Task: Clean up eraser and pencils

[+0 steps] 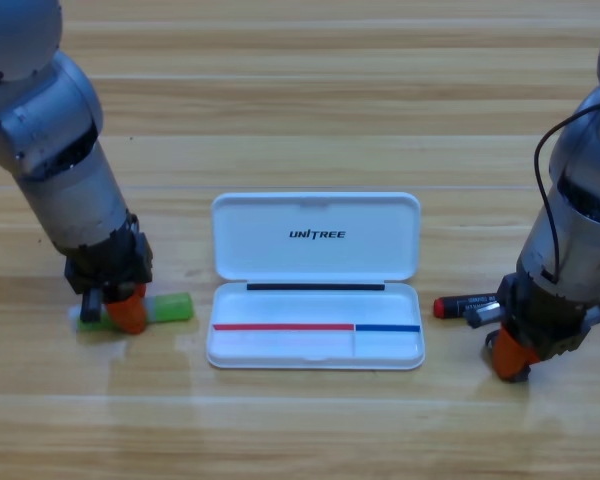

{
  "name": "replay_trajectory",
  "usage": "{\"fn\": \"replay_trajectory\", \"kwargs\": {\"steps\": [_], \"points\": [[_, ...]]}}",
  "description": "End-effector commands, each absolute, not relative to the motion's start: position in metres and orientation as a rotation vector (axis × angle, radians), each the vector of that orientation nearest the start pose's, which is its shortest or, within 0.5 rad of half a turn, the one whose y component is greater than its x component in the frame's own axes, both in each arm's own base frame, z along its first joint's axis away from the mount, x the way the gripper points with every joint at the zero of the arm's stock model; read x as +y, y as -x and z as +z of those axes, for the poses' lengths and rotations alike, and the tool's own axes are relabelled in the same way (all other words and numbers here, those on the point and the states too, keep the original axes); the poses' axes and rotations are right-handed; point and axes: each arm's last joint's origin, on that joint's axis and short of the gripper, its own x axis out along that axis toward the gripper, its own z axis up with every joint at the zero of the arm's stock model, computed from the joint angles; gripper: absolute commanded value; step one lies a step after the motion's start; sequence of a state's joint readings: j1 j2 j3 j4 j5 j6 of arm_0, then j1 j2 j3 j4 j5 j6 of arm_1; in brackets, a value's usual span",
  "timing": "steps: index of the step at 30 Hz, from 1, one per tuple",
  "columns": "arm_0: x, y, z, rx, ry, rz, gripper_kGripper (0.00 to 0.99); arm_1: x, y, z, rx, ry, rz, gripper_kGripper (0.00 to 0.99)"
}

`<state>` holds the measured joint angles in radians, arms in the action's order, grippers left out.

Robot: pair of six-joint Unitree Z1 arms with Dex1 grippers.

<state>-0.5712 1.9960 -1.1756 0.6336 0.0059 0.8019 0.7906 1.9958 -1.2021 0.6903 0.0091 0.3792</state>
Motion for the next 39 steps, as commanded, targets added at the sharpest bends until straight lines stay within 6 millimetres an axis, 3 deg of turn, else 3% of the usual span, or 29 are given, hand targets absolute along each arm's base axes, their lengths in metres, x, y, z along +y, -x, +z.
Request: {"fn": "replay_trajectory", "kwargs": {"steps": [1,6,8,10,13,16,21,30,39], "points": [[-0.183,-0.296,0.183,1.223,-1.074,-1.020,0.000,0.259,-0.240,0.158,1.535,0.337,0.368,0.000],[-0.190,-0.301,0.208,1.229,-1.097,-1.013,0.000,0.255,-0.243,0.154,1.514,0.332,0.351,0.000],[-0.196,-0.296,0.220,1.194,-1.109,-1.018,0.000,0.251,-0.243,0.161,1.493,0.353,0.373,0.000],[-0.203,-0.292,0.233,1.164,-1.116,-1.025,0.000,0.245,-0.240,0.180,1.453,0.419,0.455,0.000],[-0.216,-0.285,0.254,1.127,-1.127,-1.039,0.000,0.239,-0.228,0.220,1.430,0.617,0.740,0.000],[-0.235,-0.278,0.272,1.091,-1.137,-1.060,0.000,0.234,-0.215,0.252,1.402,0.729,0.863,0.000],[-0.269,-0.264,0.287,1.053,-1.157,-1.112,0.000,0.242,-0.209,0.277,1.242,0.932,1.075,0.000],[-0.315,-0.253,0.266,1.068,-1.164,-1.188,0.000,0.303,-0.237,0.251,1.204,1.087,1.231,0.000],[-0.330,-0.257,0.235,1.137,-1.161,-1.237,0.000,0.335,-0.252,0.226,1.203,1.095,1.298,0.000]]}}
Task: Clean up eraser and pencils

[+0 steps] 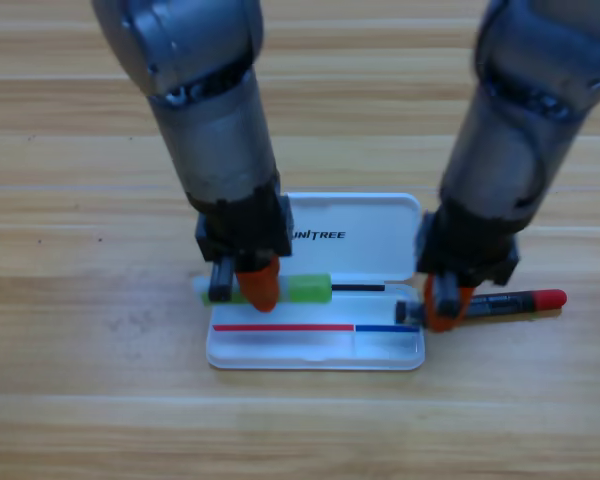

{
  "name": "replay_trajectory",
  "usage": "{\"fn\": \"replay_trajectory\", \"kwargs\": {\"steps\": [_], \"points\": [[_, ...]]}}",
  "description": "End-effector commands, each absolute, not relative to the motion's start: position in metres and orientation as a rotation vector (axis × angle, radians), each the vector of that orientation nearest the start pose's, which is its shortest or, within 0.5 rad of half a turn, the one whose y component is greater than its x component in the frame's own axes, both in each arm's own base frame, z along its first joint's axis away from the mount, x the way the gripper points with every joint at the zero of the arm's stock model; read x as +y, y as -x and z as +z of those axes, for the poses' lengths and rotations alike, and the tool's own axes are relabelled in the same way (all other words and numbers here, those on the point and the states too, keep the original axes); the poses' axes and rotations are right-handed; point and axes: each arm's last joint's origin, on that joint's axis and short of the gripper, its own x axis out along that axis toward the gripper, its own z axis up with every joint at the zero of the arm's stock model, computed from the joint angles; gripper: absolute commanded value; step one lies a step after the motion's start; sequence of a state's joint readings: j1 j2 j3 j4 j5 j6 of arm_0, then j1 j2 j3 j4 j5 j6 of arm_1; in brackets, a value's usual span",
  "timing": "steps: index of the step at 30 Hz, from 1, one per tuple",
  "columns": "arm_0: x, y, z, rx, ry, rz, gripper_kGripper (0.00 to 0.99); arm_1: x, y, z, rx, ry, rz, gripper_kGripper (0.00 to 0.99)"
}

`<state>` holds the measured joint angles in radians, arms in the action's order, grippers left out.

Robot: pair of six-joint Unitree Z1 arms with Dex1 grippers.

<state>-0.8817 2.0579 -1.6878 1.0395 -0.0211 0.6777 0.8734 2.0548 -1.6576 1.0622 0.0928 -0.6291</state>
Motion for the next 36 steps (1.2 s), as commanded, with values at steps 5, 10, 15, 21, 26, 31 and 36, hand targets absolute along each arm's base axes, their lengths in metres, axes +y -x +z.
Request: {"fn": "replay_trajectory", "kwargs": {"steps": [5,10,15,21,26,31,36], "points": [[-0.329,-0.257,0.233,1.147,-1.174,-1.228,0.000,0.343,-0.258,0.213,1.209,1.102,1.298,0.000],[-0.307,-0.261,0.251,1.148,-1.193,-1.172,0.000,0.345,-0.267,0.204,1.208,1.113,1.270,0.000],[-0.247,-0.272,0.279,1.155,-1.137,-1.102,0.000,0.343,-0.274,0.201,1.208,1.108,1.250,0.000],[-0.210,-0.275,0.280,1.195,-1.100,-1.080,0.000,0.343,-0.278,0.194,1.219,1.107,1.245,0.000],[-0.206,-0.272,0.273,1.210,-1.096,-1.085,0.000,0.342,-0.281,0.191,1.208,1.111,1.230,0.026],[-0.207,-0.272,0.271,1.210,-1.091,-1.090,0.000,0.342,-0.285,0.189,1.202,1.105,1.221,0.150],[-0.207,-0.272,0.267,1.216,-1.091,-1.092,0.000,0.340,-0.289,0.189,1.193,1.102,1.209,0.150]]}}
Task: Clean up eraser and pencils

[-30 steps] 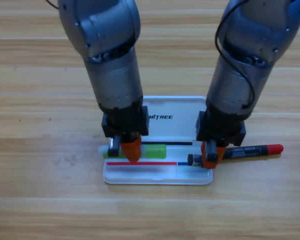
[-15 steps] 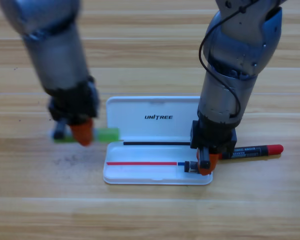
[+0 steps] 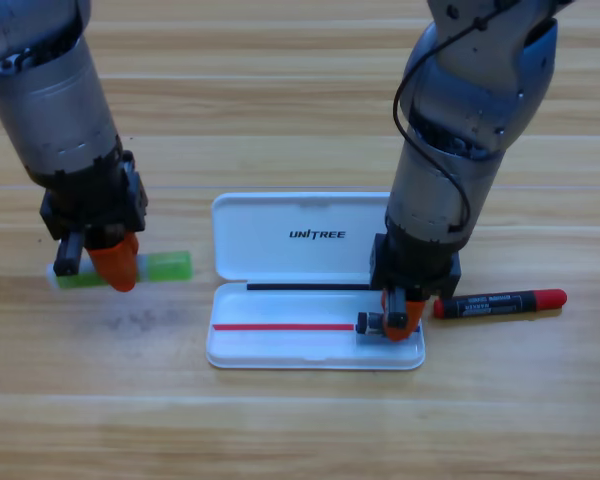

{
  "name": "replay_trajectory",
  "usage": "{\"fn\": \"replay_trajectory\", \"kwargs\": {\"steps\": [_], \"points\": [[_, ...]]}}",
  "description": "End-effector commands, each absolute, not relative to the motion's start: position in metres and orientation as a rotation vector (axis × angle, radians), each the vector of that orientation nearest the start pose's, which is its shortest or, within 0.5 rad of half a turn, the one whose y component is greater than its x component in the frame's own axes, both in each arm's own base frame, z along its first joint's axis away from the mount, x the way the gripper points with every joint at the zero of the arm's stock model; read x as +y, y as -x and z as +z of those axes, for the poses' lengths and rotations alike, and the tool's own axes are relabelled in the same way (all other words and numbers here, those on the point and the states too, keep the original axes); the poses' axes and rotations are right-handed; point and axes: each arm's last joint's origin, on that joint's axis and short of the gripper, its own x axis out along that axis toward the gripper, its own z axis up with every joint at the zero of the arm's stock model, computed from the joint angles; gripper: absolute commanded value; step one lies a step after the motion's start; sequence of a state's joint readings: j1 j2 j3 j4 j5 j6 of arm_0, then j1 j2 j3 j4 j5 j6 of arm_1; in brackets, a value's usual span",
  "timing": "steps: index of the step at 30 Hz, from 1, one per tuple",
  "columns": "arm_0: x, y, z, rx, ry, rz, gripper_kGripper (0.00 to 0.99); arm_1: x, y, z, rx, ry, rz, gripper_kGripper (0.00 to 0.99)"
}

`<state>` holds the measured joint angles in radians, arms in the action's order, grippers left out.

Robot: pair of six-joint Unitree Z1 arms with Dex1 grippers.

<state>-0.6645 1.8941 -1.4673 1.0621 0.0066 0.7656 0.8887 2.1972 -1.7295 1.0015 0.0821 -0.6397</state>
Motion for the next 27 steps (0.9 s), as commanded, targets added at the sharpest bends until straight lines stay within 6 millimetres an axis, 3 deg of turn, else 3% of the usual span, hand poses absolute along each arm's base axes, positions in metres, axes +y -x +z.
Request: {"fn": "replay_trajectory", "kwargs": {"steps": [1,6,9,12,17,21,24,27], "points": [[-0.207,-0.272,0.266,1.219,-1.091,-1.093,0.000,0.340,-0.289,0.189,1.193,1.104,1.208,0.150],[-0.207,-0.273,0.262,1.221,-1.091,-1.093,0.000,0.338,-0.291,0.188,1.195,1.115,1.197,0.158],[-0.208,-0.274,0.262,1.219,-1.089,-1.093,0.000,0.336,-0.291,0.187,1.200,1.120,1.191,0.518],[-0.209,-0.274,0.260,1.222,-1.086,-1.099,0.000,0.335,-0.290,0.187,1.204,1.121,1.191,0.753],[-0.210,-0.276,0.256,1.230,-1.076,-1.102,0.000,0.333,-0.288,0.193,1.193,1.117,1.192,0.778],[-0.212,-0.277,0.254,1.235,-1.072,-1.106,0.000,0.320,-0.276,0.228,1.131,1.094,1.191,0.811],[-0.216,-0.280,0.255,1.231,-1.065,-1.099,0.000,0.292,-0.251,0.275,1.073,1.069,1.198,0.821],[-0.235,-0.277,0.257,1.198,-1.081,-1.120,0.000,0.256,-0.222,0.312,1.052,1.049,1.202,0.821]]}}
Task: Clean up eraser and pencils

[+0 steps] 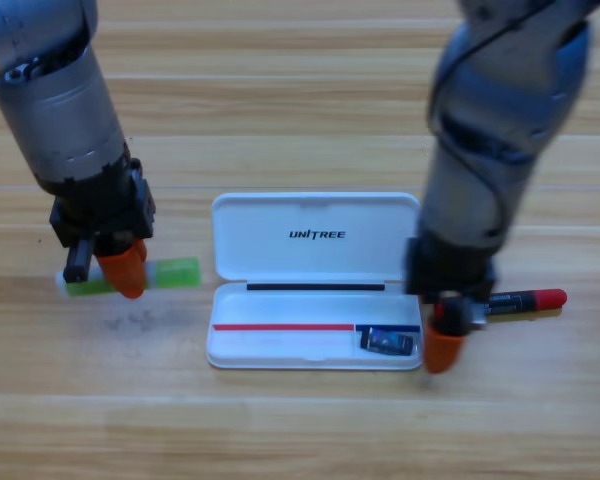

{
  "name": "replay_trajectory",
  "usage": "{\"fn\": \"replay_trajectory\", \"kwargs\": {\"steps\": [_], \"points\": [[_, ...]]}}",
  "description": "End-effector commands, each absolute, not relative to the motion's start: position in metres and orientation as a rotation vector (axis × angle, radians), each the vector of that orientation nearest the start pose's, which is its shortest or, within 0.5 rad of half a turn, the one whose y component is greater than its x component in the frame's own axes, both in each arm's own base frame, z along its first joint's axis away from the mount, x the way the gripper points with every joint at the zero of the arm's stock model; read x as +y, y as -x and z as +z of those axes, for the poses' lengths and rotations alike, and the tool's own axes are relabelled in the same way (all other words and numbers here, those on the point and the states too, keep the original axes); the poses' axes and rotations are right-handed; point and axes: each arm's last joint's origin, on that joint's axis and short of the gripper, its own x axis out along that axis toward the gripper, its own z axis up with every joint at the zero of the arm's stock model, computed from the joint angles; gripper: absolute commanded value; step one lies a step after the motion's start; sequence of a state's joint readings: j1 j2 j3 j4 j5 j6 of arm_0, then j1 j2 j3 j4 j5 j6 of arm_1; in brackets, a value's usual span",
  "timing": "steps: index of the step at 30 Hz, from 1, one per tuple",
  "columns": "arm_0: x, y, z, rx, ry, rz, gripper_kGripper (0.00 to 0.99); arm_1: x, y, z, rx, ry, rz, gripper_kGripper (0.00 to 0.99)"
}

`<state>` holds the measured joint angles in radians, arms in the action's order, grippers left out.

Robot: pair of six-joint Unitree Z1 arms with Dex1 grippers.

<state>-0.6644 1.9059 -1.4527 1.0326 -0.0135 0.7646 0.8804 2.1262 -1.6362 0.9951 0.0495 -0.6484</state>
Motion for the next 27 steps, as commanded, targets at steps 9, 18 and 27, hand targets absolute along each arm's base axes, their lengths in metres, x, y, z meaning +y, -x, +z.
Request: {"fn": "replay_trajectory", "kwargs": {"steps": [9,18,27], "points": [[-0.308,-0.268,0.241,1.145,-1.136,-1.190,0.000,0.198,-0.246,0.296,1.143,1.084,1.192,0.986],[-0.335,-0.267,0.226,1.150,-1.150,-1.213,0.000,0.215,-0.312,0.225,1.183,1.172,1.301,0.979],[-0.340,-0.267,0.218,1.164,-1.152,-1.216,0.000,0.230,-0.333,0.202,1.133,1.215,1.338,0.925]]}}
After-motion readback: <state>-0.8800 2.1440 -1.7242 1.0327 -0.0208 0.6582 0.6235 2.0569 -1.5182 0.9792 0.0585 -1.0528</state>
